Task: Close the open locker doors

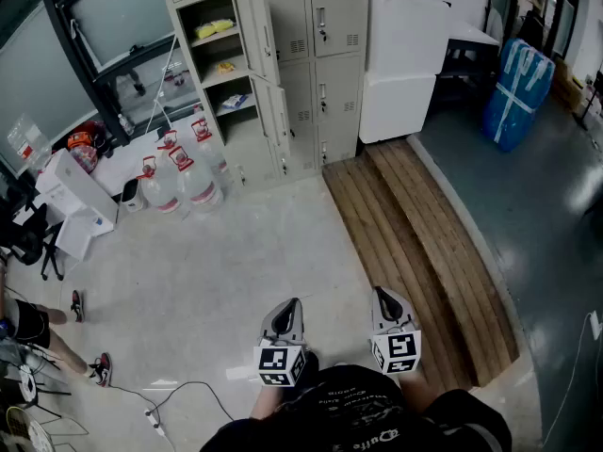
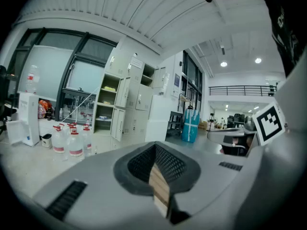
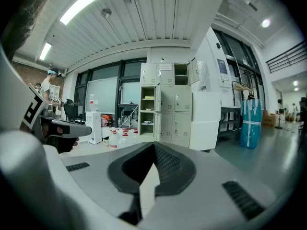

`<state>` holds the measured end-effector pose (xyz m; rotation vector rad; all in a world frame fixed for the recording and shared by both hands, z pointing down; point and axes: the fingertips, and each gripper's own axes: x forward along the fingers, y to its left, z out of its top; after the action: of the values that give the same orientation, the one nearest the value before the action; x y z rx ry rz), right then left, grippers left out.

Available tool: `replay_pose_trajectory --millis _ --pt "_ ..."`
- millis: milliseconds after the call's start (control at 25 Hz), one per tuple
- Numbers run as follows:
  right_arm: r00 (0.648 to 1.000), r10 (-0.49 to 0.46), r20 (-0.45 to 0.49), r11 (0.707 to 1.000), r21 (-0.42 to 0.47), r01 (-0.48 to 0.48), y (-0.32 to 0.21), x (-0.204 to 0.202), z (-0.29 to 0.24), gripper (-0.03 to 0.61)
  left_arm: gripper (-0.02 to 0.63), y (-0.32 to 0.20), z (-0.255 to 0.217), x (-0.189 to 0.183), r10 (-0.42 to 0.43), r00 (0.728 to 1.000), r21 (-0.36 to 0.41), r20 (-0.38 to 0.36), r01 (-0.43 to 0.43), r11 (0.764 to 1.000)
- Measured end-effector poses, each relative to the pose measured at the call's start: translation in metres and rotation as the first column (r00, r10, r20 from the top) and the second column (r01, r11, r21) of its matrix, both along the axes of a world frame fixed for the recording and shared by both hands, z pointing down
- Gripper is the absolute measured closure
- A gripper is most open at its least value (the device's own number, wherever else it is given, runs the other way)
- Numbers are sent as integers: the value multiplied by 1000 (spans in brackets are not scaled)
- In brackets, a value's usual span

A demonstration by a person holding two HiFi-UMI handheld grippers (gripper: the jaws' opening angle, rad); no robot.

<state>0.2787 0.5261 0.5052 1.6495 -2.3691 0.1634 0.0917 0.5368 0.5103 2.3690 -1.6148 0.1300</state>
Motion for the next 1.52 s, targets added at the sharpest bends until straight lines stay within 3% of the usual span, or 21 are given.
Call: replay_pose_trajectory --millis 600,880,1160,1520 --pt "999 19 -35 1000 -9 -19 -38 -39 13 574 606 -56 17 -39 34 999 4 -22 -34 999" --pt "995 99 24 994 39 -100 -75 -66 0 572 606 -98 10 -69 90 996 44 -13 -89 995" --pt "991 125 39 992 12 -126 -86 -76 17 572 606 -122 13 -85 81 997 27 -1 -81 996" --pt "997 64 34 998 -8 -64 -119 -96 27 572 606 -138 30 -108 19 1000 -19 5 -19 1000"
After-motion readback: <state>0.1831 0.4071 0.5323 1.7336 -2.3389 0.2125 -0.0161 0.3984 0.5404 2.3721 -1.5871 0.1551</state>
